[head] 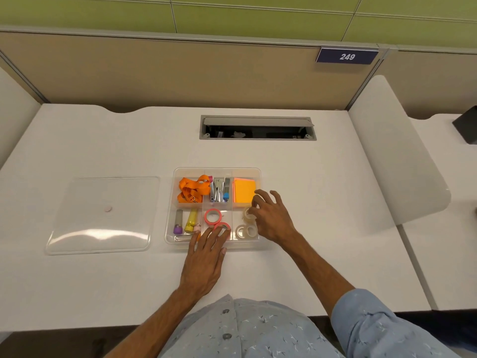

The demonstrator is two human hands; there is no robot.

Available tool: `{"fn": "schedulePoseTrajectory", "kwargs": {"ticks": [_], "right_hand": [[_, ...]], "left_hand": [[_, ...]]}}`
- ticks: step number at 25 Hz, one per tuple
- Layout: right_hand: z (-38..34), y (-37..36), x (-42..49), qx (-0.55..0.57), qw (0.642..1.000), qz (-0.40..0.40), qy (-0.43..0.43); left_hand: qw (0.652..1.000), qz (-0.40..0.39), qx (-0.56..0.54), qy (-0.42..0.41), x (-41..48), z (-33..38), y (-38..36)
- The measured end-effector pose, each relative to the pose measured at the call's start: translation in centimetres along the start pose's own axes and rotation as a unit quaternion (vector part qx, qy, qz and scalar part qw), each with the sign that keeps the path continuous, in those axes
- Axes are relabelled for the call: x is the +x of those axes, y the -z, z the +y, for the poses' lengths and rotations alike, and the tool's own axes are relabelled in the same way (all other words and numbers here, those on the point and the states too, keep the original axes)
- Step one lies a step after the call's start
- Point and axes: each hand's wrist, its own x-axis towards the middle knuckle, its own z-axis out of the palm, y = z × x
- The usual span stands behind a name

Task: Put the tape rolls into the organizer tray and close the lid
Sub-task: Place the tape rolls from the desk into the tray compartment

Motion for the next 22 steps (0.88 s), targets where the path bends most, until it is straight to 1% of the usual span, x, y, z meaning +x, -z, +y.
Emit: {"fn": "schedulePoseTrajectory", "kwargs": {"ticks": [4, 11, 13, 16, 17, 20, 22], "right_hand": [[-0.5, -0.3, 0.4, -0.035, 0.999, -0.020, 0.005], [-1.4, -0.8, 0.3, -0.041, 0.999, -0.018, -0.027], [-1.6, -0.7, 0.4, -0.032, 0.999, -0.019, -0.034], [-1.5, -0.5, 0.2, 0.015, 0.999, 0.005, -0.040], [-1.5, -0.5, 0.1, 0.022, 0.999, 0.009, -0.025], [-1.1, -0.8, -0.3, -0.002, 0.998, 0.000, 0.060], [-0.9, -1.0, -0.1, -0.020, 0.996, -0.007, 0.085]], "left_hand": [[1.000, -0.009, 0.001, 0.003, -0.1, 0.1, 0.1], [1.000, -0.024, -0.008, 0.013, 0.0, 0.3, 0.5], [0.999, -0.027, -0.011, 0.014, 0.0, 0.3, 0.5], [1.000, -0.026, -0.005, 0.013, 0.1, 0.3, 0.6], [0.999, -0.029, -0.004, 0.013, 0.1, 0.4, 0.7], [0.999, -0.036, -0.007, 0.016, 0.1, 0.4, 0.7], [0.999, -0.038, -0.010, 0.018, 0.1, 0.4, 0.7]]}}
